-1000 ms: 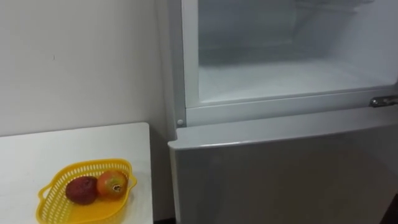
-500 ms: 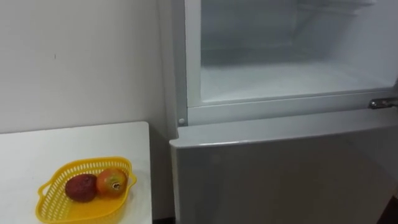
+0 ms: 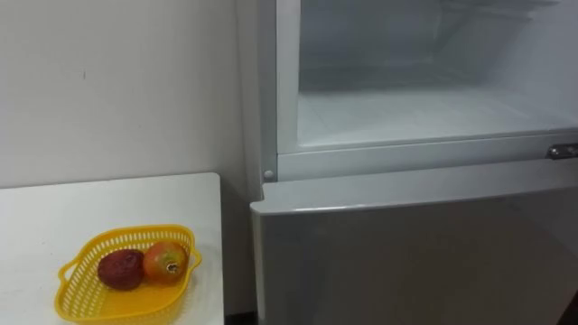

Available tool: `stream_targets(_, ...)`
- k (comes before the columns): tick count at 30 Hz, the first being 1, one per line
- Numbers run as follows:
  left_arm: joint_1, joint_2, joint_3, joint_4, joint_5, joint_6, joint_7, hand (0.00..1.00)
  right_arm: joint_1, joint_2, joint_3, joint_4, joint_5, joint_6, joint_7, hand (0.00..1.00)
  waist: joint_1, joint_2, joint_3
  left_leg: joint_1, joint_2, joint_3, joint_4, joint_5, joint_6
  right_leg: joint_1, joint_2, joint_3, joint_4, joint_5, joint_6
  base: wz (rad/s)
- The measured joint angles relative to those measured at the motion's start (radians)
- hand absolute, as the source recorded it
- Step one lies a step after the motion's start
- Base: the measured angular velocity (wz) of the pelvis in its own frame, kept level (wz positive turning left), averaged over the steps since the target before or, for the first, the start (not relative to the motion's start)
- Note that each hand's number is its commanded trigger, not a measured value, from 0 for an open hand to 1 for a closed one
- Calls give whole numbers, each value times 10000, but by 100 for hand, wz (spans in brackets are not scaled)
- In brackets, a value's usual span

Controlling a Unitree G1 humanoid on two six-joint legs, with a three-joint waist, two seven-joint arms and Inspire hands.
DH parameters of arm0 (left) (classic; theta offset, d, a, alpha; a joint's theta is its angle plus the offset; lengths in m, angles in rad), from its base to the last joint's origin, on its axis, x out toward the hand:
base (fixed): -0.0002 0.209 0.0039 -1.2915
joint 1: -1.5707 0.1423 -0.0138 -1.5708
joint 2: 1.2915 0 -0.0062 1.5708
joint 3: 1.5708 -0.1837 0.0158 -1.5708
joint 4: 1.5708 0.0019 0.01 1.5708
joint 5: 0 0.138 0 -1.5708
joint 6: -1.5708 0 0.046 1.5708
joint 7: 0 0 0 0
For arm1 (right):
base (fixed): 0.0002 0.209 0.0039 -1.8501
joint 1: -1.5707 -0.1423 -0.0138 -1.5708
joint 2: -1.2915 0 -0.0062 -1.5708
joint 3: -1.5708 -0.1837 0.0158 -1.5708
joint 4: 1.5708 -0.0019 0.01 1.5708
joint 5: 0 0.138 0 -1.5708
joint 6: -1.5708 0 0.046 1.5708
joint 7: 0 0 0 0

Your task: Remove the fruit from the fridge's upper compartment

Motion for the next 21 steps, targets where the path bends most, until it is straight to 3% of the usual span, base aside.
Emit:
stream_targets(8,-31,-11,12,110,24,-99,-199,0,-16,0,155,0,-13,0,415,0,158,-6,27,107,-3,-6,-11,0,0,31,-5,-34,-11,-1,0,0)
stream_targets(13,-28,-12,5,162,7,-140,-185,0,-343,-64,493,0,-473,-15,611,0,302,-75,84,64,2,-18,7,0,1,5,-11,-31,30,-2,0,0)
stream_targets(21,-8,-101,-16,389,37,-132,-328,0,-483,-63,1115,-65,-1253,-18,1219,0,633,-77,78,117,-14,-157,5,0,1,40,-129,-213,132,-2,0,2)
